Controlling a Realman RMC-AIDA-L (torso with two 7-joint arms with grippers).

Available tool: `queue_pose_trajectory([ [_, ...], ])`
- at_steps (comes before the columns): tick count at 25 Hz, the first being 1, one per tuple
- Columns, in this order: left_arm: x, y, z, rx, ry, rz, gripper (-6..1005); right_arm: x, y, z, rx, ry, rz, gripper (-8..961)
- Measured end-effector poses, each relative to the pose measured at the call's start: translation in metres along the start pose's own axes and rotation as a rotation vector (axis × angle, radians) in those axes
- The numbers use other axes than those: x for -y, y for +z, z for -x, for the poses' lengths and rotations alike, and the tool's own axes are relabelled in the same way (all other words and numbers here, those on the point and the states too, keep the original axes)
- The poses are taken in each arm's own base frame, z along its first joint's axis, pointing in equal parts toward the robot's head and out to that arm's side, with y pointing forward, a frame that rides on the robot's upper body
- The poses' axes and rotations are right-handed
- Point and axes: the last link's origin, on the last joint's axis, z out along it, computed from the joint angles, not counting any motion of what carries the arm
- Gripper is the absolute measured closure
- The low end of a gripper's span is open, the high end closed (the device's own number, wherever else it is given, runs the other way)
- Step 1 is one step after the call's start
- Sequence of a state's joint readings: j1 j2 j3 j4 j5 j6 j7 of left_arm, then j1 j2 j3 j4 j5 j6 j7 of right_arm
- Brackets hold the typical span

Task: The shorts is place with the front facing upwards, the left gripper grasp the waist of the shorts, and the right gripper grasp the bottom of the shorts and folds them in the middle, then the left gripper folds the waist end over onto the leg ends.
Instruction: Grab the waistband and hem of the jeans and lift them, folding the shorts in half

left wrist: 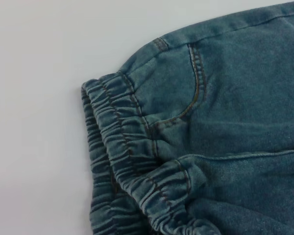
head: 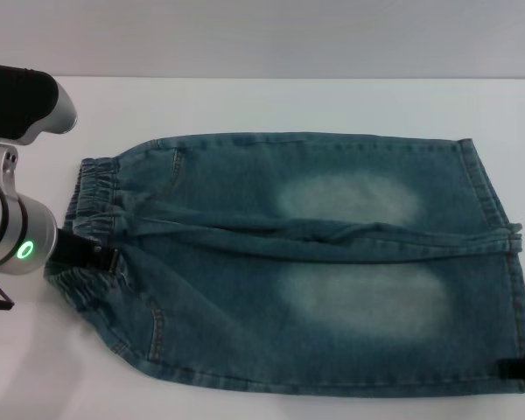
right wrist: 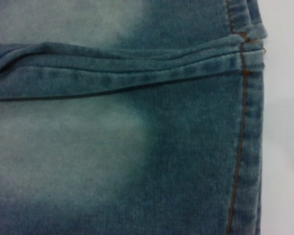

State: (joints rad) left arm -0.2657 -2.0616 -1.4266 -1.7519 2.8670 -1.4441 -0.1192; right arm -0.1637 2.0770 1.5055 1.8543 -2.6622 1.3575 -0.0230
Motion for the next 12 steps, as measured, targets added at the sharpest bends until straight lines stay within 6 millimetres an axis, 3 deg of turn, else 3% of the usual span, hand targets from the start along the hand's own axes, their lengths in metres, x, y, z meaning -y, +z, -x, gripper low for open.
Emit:
queue_pose_trajectory([
  [8, -0.0004, -0.0003, -0.0006, -0.001, 0.003, 0.000, 894, -0.0006, 0.0034, -0.0016, -0.011, -0.010, 0.002, 520],
  [12, -0.0002, -0.0006, -0.0004, -0.001, 0.004, -0.001, 892, 0.0012, 0.0062, -0.0031, -0.020, -0.011, 0.000, 614],
])
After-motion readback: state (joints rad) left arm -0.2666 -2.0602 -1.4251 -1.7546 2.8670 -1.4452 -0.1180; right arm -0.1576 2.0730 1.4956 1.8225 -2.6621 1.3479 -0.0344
